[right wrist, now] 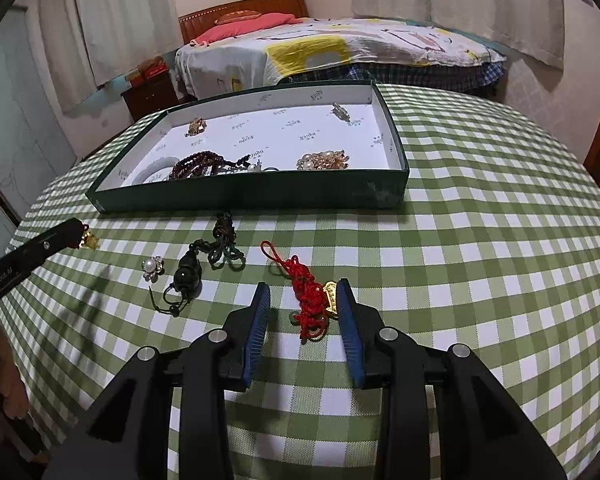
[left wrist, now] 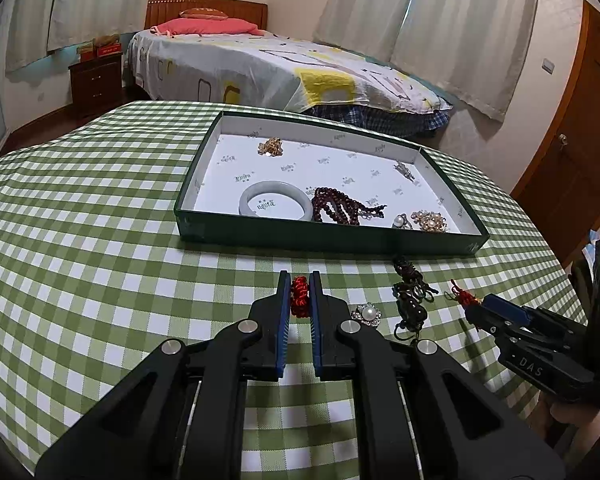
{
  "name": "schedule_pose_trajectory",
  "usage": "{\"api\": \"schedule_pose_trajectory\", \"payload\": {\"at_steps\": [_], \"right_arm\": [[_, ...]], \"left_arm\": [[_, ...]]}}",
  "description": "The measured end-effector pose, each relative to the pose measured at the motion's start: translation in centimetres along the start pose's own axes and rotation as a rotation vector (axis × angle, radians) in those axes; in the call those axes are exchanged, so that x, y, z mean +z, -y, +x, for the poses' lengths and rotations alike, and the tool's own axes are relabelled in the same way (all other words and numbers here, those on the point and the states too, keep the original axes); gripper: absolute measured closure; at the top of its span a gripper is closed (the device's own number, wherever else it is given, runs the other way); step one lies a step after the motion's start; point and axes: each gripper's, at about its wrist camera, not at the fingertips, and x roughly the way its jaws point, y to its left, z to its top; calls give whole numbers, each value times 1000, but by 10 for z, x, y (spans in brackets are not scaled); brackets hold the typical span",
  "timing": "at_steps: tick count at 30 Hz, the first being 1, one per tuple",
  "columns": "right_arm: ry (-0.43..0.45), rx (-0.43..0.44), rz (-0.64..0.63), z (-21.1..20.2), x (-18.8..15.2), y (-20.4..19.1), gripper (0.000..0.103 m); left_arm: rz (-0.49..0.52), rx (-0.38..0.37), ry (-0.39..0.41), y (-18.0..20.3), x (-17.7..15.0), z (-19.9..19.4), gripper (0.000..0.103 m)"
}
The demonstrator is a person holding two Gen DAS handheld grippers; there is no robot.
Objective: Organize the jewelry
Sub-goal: 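Carry the red charm into the tray and open the left tool while the right tool releases the tassel inside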
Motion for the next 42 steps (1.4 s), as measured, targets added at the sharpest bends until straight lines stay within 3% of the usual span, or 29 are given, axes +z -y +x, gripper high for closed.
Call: {"api": "schedule_pose_trajectory", "payload": {"at_steps": [3,5,25,33,42], "right_arm": [[-1,4,2,0,0,2,93],[1,7,6,0,0,3,96],[148,32,8,-47,26,-2,97],[265,56,4,-71,65,-7,97],[360,75,-8,-61,115,-13,97]], "left_arm": [[0,0,0,0,0,0,93],[1,1,1,0,0,0,93],[4,-18,67,5,18,-23,93],[35,-49,153,18,46,-42,93],[77,-51,235,30,91,-26,93]]}}
